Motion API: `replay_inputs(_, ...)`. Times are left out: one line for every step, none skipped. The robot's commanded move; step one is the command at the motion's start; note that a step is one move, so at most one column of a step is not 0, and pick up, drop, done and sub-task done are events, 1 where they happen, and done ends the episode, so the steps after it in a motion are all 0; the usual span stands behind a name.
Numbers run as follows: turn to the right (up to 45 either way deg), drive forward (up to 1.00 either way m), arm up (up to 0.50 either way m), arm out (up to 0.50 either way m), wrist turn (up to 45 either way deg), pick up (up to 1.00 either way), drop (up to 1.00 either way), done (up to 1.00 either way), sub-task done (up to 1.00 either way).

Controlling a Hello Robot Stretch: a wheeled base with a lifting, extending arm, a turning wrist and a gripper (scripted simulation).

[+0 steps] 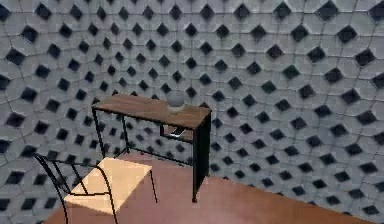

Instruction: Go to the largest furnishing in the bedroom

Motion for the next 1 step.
replay_inputs(-45.0, 0.00, 0.00, 0.00, 0.0, 0.00, 0.00, 0.00, 0.00)
